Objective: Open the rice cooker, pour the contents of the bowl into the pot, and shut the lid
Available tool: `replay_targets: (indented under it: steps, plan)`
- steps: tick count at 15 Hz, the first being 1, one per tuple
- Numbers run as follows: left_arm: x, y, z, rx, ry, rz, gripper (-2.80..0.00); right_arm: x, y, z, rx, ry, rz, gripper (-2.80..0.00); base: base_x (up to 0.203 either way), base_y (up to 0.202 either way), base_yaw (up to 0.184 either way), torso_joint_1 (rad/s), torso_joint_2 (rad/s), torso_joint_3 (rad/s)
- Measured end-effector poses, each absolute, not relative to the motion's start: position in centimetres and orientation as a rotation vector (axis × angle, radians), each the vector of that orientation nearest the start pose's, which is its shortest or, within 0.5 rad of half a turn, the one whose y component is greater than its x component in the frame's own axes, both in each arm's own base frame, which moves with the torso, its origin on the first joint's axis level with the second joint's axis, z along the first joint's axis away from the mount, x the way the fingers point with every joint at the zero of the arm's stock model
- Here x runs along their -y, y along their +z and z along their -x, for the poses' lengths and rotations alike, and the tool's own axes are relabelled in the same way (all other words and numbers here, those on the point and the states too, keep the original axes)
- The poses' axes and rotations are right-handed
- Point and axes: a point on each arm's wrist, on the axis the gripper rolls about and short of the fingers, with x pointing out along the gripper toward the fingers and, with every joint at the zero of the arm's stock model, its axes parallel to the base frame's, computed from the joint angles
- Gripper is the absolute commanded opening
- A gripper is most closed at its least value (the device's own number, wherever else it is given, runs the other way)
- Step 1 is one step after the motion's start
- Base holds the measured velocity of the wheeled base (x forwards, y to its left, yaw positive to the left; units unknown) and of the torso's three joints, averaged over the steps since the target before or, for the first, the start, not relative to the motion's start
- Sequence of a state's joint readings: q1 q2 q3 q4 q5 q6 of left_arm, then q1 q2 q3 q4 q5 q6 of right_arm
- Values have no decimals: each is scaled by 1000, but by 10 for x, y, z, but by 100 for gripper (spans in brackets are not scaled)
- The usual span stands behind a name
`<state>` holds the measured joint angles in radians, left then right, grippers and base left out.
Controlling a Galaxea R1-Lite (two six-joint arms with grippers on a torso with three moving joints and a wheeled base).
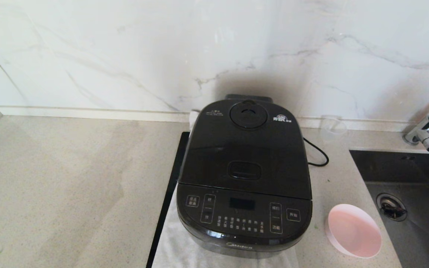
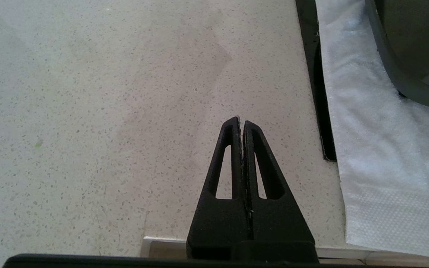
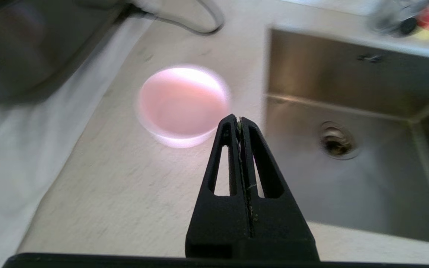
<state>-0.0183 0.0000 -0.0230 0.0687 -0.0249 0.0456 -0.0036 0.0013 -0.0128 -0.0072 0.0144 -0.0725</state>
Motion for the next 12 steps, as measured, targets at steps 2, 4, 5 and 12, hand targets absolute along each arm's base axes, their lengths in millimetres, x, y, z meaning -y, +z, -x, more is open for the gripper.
replay_targets:
  steps: [2,4,5,12]
  plan:
    - [0,75,25,-45,-44,-44,-280,-1,77,23,1,18,42,-280,0,0,0,0,0,0]
    - [0,75,25,-45,-44,-44,-280,-1,75,23,-4,17,25,-280,0,0,0,0,0,0]
    - [0,75,25,-45,-44,-44,-280,-1,75,23,-6,17,25,-280,0,0,0,0,0,0]
    - [0,75,25,-45,-44,-43,-280,0,74,23,-14,15,26,-280,0,0,0,0,0,0]
